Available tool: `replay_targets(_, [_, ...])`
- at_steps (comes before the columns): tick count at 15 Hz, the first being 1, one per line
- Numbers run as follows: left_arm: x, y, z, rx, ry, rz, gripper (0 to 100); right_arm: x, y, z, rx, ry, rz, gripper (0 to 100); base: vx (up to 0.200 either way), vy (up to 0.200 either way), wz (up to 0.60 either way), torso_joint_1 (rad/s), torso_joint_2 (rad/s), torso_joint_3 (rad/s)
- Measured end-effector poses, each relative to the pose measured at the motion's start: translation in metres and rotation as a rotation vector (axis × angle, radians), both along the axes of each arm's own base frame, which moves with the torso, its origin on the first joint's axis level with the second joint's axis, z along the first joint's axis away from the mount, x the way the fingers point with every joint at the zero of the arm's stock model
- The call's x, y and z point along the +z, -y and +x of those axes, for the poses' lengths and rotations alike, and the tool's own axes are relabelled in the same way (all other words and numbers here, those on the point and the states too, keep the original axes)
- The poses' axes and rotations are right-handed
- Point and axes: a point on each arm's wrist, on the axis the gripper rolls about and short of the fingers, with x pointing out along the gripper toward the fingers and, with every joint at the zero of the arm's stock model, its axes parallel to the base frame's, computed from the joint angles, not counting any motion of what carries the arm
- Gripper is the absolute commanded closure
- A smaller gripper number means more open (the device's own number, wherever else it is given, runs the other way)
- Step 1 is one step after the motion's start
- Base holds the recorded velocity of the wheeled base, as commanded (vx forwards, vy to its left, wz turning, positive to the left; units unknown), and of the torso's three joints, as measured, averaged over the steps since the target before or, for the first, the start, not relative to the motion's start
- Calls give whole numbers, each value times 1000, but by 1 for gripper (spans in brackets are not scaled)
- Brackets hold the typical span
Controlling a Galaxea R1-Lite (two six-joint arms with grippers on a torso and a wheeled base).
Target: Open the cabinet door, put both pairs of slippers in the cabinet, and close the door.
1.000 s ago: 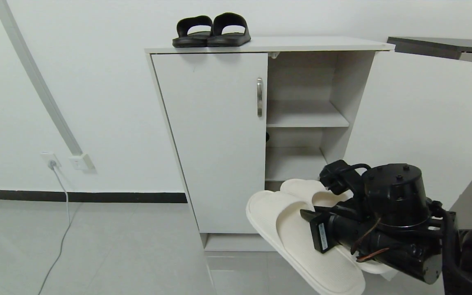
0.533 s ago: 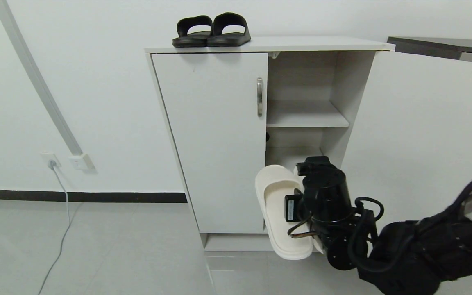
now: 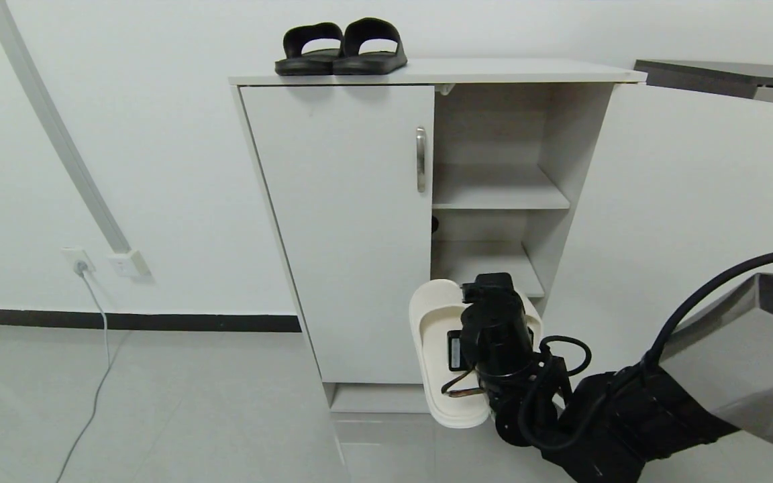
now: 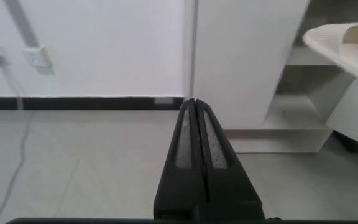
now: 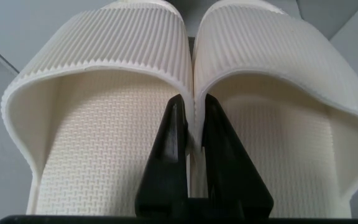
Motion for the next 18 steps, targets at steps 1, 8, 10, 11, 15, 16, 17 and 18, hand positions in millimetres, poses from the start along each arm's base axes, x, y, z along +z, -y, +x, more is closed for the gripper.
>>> replay_targets(1, [1,0,0,0,5,-2,100,-1,2,3,-10,-1,-2,100,0,0,0,0,0,0])
replay_targets(8, [0,0,0,2,1,-4,100,-20,-6,21,-13,-18,-16,100,0,0,0,0,0,0])
replay_targets(10, [0,0,0,3,1,-4,100,-23,-12,32,-13,-8,-14,100,0,0,0,0,0,0])
replay_targets(11, [0,0,0,3,2,-4,100,-27,-16,35,0,-12,-14,100,0,0,0,0,0,0])
replay_targets(15, [0,0,0,0,1,0,100,-42,-19,45,-5,-24,-26,100,0,0,0,0,0,0])
replay_targets(16, [0,0,0,0,1,0,100,-44,-20,46,-3,-23,-26,100,0,0,0,0,0,0])
replay_targets(17, [0,0,0,0,1,-1,100,-45,-20,48,-6,-24,-27,100,0,0,0,0,0,0])
replay_targets(18, [0,0,0,-1,1,0,100,-47,-17,52,-17,-26,-28,100,0,0,0,0,0,0])
